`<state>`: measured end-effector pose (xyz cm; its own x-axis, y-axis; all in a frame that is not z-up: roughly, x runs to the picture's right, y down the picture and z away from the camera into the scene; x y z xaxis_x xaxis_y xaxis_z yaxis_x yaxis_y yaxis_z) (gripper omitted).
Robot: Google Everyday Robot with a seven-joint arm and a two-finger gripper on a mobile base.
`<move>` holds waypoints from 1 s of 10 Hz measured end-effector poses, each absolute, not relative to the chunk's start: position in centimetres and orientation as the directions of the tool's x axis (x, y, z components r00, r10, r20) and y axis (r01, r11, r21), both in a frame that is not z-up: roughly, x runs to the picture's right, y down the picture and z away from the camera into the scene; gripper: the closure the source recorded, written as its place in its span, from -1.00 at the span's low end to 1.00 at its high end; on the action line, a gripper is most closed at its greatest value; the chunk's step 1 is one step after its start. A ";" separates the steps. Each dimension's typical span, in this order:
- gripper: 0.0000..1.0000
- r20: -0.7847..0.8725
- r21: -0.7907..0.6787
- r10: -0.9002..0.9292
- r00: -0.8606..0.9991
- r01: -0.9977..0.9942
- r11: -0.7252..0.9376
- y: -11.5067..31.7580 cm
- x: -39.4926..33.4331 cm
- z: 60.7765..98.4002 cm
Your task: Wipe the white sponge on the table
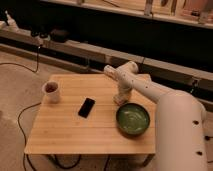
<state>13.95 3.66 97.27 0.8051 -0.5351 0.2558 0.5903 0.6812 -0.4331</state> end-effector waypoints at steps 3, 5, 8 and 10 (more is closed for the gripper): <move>0.23 0.278 -0.373 -0.568 0.774 0.632 0.679 0.8 10.0 99.2; 0.23 0.309 -0.336 -0.592 0.745 0.668 0.664 0.0 7.3 99.7; 0.23 0.382 -0.289 -0.631 0.675 0.736 0.612 1.5 3.3 99.1; 0.23 0.421 -0.268 -0.646 0.637 0.767 0.582 3.0 2.0 97.9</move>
<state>1.99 2.95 97.94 0.6371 -0.6460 0.4205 0.7674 0.5824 -0.2681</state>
